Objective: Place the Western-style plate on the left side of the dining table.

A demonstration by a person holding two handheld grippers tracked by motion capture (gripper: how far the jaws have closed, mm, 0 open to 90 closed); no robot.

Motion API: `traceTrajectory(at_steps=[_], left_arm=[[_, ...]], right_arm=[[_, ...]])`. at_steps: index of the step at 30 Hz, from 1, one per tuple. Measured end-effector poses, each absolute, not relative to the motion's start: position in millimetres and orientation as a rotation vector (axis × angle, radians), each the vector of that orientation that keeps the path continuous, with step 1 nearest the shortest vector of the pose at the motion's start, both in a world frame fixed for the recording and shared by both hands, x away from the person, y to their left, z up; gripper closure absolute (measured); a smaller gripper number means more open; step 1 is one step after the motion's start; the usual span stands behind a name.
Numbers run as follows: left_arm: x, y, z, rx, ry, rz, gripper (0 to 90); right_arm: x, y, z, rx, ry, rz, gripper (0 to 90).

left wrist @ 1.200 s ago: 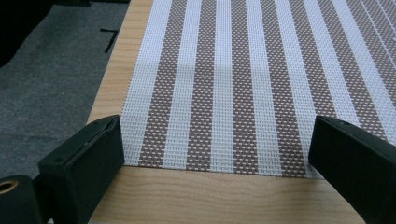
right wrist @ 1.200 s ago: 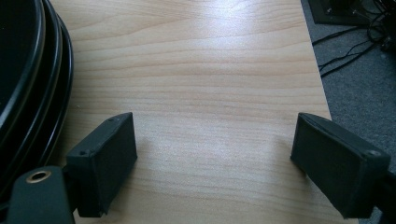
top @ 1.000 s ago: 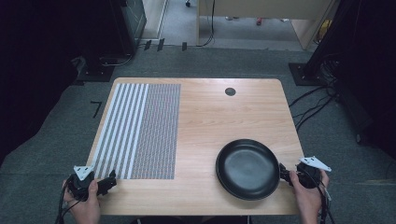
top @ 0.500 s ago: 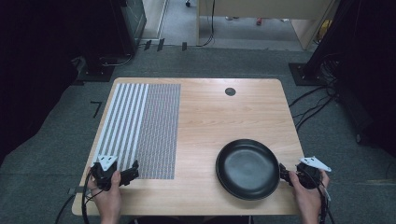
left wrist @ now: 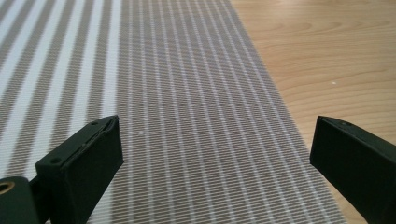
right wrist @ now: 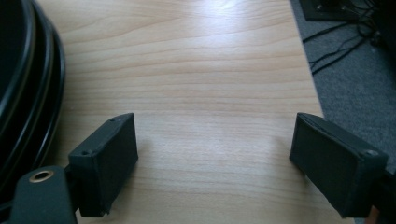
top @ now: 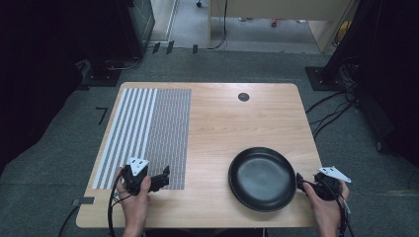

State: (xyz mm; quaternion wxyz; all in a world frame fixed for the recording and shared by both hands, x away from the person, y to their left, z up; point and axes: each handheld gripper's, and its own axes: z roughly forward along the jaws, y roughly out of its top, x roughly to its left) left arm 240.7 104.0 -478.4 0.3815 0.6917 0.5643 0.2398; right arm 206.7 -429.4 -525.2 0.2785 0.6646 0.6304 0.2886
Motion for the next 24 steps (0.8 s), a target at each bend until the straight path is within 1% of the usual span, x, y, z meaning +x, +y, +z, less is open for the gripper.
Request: traceTrajectory(at_steps=[6, 10, 12, 13, 14, 15, 16, 18, 24], left_arm=[[240, 83, -473, 1.763, 1.380, 0.560, 2.3], [240, 68, -473, 1.787, 1.338, 0.530, 2.3], [239, 62, -472, 1.796, 1.319, 0.514, 2.3], [239, 59, -472, 1.799, 1.311, 0.505, 2.3], [238, 56, -472, 1.802, 1.306, 0.496, 2.3], [238, 54, -472, 1.803, 1.300, 0.492, 2.3], [237, 50, -472, 1.808, 1.292, 0.480, 2.3], [235, 40, -473, 1.822, 1.271, 0.459, 2.3], [234, 23, -475, 1.852, 1.233, 0.443, 2.3]], right_arm=[[202, -433, -516, 1.835, 1.565, 0.799, 16.5], [196, -432, -503, 1.810, 1.514, 0.859, 21.5], [192, -430, -499, 1.805, 1.502, 0.886, 26.8], [191, -429, -497, 1.800, 1.497, 0.897, 31.3], [189, -429, -493, 1.794, 1.485, 0.940, 41.7], [189, -429, -493, 1.794, 1.485, 0.940, 41.7], [188, -429, -491, 1.791, 1.482, 0.970, 44.0], [186, -426, -484, 1.772, 1.492, 1.039, 51.5], [183, -417, -480, 1.727, 1.491, 1.173, 54.7]])
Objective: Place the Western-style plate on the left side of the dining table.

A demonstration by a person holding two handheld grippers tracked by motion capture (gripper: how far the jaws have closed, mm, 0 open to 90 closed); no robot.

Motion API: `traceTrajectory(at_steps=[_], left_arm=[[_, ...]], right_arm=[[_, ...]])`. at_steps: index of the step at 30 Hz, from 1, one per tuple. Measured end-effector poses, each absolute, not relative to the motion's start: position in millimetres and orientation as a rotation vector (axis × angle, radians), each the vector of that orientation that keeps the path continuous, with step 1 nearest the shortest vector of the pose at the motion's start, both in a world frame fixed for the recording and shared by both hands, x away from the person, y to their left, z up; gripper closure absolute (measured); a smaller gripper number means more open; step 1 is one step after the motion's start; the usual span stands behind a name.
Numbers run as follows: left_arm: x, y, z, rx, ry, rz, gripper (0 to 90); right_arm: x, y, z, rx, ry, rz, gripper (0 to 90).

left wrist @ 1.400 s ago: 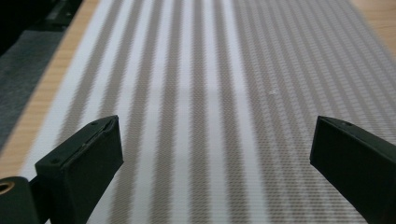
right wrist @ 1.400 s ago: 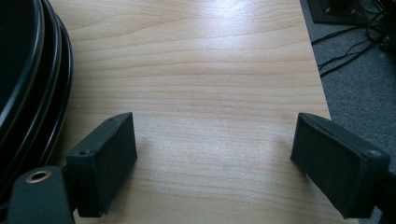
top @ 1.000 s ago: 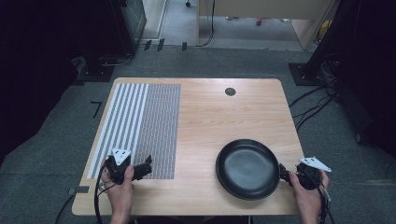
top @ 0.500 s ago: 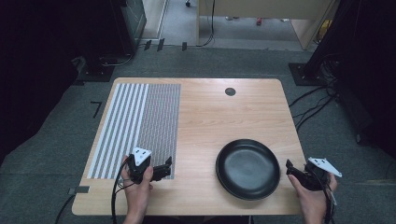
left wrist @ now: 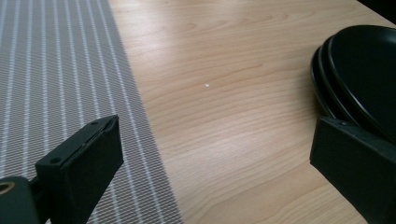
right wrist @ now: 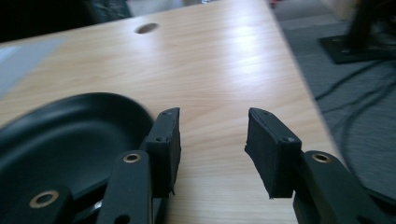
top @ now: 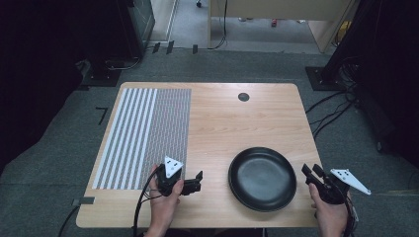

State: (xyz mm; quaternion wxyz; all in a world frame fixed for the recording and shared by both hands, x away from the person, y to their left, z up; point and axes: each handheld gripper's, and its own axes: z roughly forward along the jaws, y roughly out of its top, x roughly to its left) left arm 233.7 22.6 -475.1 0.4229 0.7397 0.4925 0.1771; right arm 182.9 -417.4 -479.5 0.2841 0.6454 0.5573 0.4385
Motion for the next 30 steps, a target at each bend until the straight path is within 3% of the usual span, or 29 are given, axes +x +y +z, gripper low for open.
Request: traceTrajectory(at_steps=[6, 14, 30], left_arm=[[231, 0, -480, 1.884, 1.194, 0.364, 2.3], [230, -28, -484, 1.912, 1.166, 0.325, 2.3], [224, -67, -484, 1.956, 1.132, 0.284, 6.6]], right_arm=[[184, -408, -479, 1.768, 1.568, 1.290, 58.3], [184, -399, -484, 1.797, 1.629, 1.330, 76.8], [184, -400, -488, 1.846, 1.593, 1.281, 76.0]])
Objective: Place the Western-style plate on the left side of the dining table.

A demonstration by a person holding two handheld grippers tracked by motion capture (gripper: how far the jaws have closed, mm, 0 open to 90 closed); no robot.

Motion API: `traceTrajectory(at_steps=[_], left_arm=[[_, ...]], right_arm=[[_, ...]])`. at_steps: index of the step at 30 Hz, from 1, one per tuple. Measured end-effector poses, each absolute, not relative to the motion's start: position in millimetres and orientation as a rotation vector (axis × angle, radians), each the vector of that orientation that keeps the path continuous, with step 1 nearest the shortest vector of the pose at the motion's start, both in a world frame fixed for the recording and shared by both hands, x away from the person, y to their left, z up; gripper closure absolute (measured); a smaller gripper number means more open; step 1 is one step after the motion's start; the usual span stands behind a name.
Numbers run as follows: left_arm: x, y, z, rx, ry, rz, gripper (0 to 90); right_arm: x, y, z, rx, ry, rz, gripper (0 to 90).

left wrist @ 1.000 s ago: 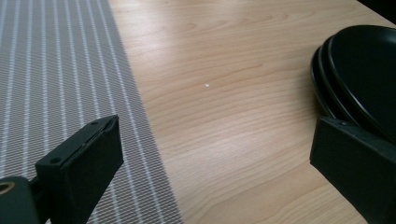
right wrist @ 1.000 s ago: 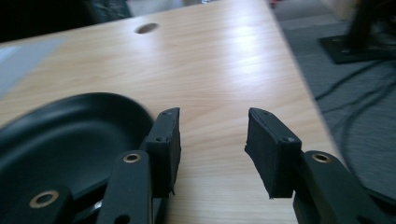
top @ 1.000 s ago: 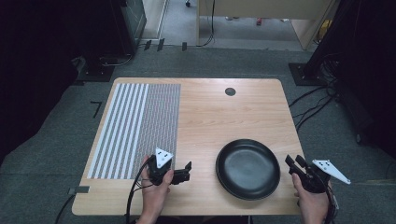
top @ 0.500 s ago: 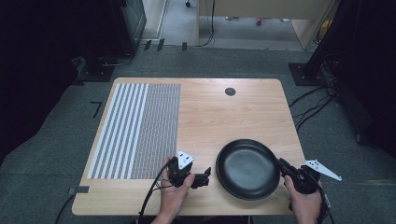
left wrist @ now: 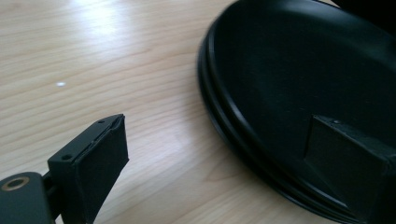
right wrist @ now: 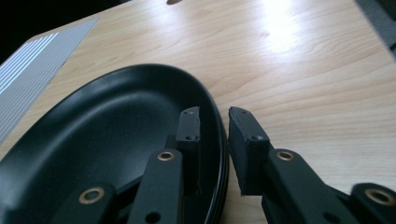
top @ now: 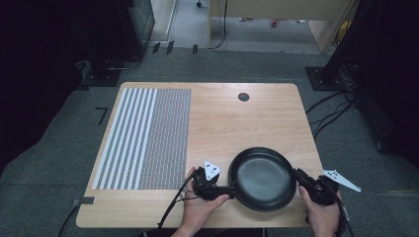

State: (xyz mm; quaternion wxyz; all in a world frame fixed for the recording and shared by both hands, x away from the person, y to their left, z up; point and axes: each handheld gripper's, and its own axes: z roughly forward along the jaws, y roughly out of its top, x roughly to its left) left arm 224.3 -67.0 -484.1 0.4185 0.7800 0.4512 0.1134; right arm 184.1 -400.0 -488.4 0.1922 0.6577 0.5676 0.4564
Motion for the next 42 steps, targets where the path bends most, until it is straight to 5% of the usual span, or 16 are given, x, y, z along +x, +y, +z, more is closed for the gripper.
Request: traceTrajectory(at_steps=[5, 10, 14, 42], left_arm=[[223, -78, -484, 1.972, 1.104, 0.256, 16.9], [225, -83, -486, 1.980, 1.111, 0.221, 39.9], [230, -85, -488, 1.976, 1.118, 0.172, 44.9], [244, -80, -486, 1.958, 1.144, 0.072, 52.3]], right_arm=[[186, -400, -492, 1.879, 1.592, 1.272, 78.6], [186, -401, -496, 1.918, 1.582, 1.276, 84.1], [186, -401, -496, 1.918, 1.585, 1.280, 84.5], [185, -404, -495, 1.917, 1.647, 1.345, 87.2]])
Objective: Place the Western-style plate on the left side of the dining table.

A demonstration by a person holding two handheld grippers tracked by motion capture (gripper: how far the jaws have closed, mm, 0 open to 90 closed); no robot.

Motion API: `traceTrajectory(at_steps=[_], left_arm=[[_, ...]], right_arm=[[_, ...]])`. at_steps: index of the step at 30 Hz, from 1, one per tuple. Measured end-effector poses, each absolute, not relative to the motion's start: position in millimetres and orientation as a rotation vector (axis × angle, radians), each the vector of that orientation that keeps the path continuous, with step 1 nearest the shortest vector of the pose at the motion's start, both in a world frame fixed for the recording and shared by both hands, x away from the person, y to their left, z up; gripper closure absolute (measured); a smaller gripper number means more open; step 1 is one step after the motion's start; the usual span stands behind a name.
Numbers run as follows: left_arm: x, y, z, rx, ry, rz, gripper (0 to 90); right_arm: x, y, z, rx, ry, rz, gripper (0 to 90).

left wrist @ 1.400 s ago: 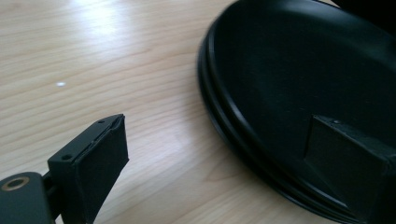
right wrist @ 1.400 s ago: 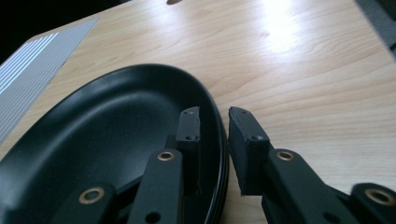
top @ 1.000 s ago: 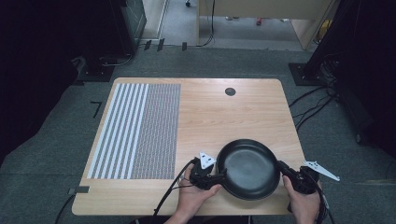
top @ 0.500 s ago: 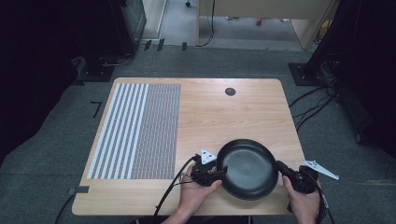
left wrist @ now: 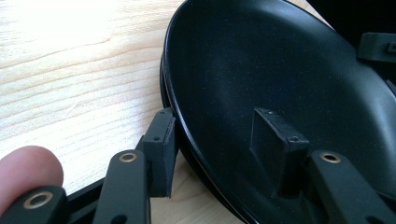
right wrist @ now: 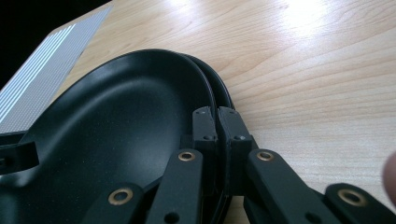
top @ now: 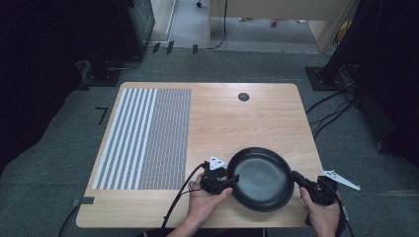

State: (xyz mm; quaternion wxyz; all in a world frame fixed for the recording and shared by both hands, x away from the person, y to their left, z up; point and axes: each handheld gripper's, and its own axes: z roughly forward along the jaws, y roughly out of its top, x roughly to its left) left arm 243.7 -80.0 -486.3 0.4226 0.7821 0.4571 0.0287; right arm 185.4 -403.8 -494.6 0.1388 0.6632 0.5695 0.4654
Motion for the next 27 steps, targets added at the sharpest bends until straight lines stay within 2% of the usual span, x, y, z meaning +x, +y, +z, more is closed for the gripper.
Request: traceTrajectory(at_steps=[27], left_arm=[[246.2, -78.0, -484.7, 1.971, 1.141, 0.060, 53.7]], right_arm=[[188.7, -401.2, -499.0, 1.973, 1.608, 1.379, 86.0]])
